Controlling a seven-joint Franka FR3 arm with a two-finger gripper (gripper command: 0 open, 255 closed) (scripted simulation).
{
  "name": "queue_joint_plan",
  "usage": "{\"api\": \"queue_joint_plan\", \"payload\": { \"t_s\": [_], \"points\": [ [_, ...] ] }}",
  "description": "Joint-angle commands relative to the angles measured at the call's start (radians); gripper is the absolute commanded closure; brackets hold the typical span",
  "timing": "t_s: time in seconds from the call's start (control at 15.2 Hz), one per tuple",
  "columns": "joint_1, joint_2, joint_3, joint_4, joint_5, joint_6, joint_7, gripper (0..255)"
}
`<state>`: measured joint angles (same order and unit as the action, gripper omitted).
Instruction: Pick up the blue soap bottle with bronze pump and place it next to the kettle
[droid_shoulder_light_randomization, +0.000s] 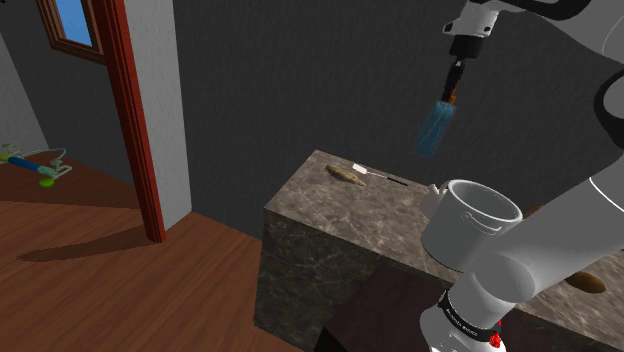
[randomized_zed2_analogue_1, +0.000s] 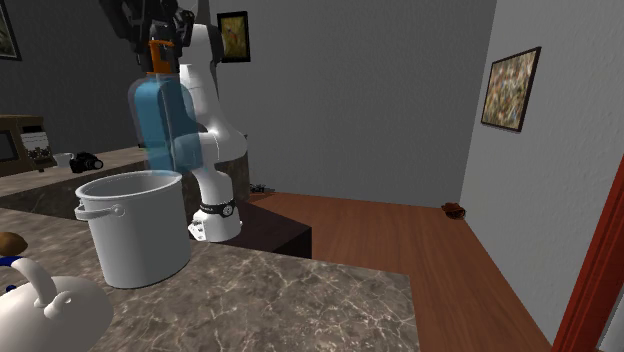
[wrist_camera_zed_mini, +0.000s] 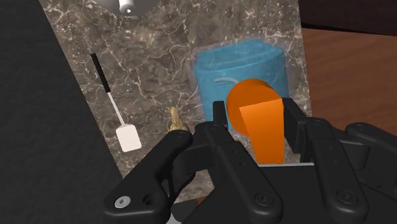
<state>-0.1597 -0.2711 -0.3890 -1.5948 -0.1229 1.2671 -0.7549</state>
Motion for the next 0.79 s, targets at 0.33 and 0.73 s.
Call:
{"api": "queue_joint_plan", "payload": {
  "t_s": [0.33,0.73],
  "points": [
    [-0.027,-0.027,-0.047,-0.075,-0.027,0.057,-0.069,255],
    [-0.031,-0.064,-0.044,-0.193,-0.038,0.139,-0.055,255]
  ]
}}
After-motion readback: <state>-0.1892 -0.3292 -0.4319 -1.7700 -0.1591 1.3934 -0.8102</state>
